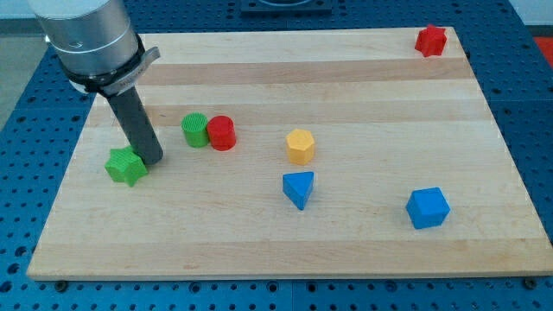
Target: Push the the towards the left center of the board
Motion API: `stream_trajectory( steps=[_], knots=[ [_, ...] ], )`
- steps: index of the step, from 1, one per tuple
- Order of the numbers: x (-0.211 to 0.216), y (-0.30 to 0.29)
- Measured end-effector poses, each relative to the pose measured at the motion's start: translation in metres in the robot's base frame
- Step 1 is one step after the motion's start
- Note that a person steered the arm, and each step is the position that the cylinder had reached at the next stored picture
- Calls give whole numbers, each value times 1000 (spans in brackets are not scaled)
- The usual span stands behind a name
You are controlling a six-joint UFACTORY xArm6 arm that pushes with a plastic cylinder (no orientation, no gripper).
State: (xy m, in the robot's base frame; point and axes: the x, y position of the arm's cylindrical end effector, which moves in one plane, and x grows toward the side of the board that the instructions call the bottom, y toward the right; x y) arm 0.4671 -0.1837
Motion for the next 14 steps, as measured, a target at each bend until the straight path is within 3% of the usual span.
stream_trajectory(
  steps=[2, 3, 5, 7, 11, 14],
  knots=[
    [21, 66],
    [55, 75],
    [142, 38],
    [131, -20],
    [41, -30],
    [51, -120]
  ],
)
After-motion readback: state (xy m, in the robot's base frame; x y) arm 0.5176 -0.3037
